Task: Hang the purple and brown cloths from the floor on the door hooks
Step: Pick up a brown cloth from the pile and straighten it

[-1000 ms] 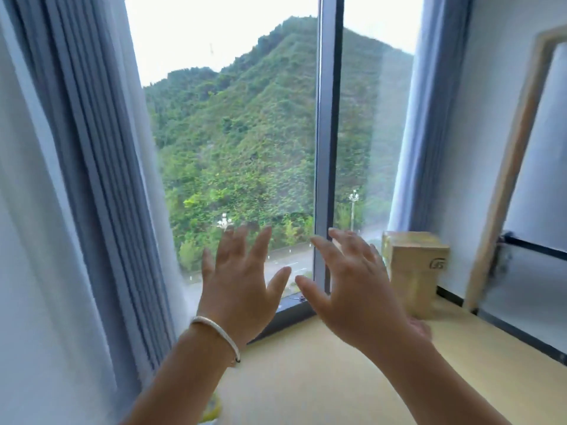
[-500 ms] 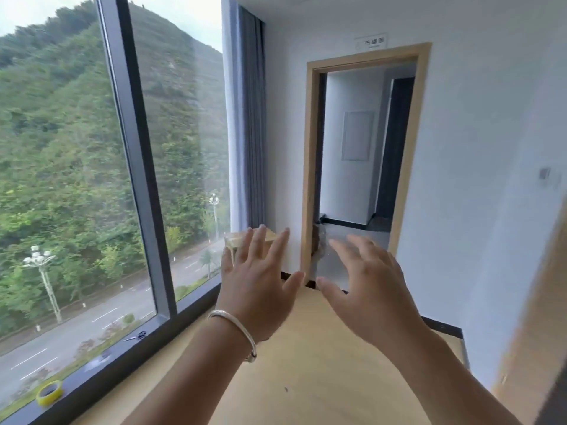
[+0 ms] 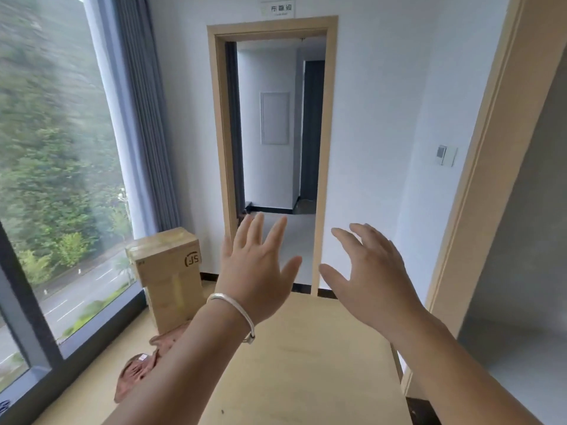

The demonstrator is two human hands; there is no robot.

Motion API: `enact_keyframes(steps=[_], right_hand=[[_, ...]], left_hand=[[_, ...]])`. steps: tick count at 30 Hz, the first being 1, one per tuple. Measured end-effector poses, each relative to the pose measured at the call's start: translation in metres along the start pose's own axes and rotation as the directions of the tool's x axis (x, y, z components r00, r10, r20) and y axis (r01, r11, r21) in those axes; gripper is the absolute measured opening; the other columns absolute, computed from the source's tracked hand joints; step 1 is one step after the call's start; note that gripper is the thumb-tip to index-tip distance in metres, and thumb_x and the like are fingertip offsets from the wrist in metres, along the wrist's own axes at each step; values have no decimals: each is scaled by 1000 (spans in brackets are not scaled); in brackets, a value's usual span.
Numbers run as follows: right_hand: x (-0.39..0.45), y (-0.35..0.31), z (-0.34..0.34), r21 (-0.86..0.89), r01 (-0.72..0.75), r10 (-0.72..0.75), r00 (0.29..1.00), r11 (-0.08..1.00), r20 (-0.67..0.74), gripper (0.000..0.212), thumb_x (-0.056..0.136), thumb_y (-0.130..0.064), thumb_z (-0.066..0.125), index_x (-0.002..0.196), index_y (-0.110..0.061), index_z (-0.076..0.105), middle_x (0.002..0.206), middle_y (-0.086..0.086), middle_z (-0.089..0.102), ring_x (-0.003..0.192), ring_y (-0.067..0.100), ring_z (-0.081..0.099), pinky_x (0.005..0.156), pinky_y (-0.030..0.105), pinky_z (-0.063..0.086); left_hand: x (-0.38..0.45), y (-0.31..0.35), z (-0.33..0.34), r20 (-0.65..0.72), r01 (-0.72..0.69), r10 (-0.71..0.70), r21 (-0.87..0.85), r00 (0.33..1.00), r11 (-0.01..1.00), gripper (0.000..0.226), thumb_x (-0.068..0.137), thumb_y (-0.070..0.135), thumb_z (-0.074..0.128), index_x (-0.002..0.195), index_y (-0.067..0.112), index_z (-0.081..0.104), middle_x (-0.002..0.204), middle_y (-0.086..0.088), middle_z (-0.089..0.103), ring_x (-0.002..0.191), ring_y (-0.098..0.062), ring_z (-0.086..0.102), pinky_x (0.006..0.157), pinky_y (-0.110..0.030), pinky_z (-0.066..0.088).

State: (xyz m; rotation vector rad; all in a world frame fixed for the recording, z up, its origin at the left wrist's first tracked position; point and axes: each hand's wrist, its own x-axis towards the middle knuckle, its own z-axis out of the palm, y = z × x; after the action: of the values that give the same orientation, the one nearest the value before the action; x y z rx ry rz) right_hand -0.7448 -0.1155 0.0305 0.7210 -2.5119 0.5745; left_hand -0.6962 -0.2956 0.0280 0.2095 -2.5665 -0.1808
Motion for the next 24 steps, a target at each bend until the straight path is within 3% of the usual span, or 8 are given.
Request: enact_keyframes(steps=[9,24], right_hand=[[145,24,81,-56,-19,17,1000,998,-22,60,90,-50,49,144,-27,36,150,0,32,142,17,15,114,38,20],[336,94,207,-29,-27,28,999,999,28,61,90,-49,50,145,-27,35,150,-1,31,141,15,16,116,39,20]], left_hand=[[152,-58,75,-24,-36,35,-36,999,999,65,93,61,29,148,40,-1,160,0,5,147,-22,-4,117,-54,6],[342,-120,205,9,4,-3,-72,1000,997,66,92,63,30,147,42,-1,160,2,4,147,-21,-3,116,-51,4]])
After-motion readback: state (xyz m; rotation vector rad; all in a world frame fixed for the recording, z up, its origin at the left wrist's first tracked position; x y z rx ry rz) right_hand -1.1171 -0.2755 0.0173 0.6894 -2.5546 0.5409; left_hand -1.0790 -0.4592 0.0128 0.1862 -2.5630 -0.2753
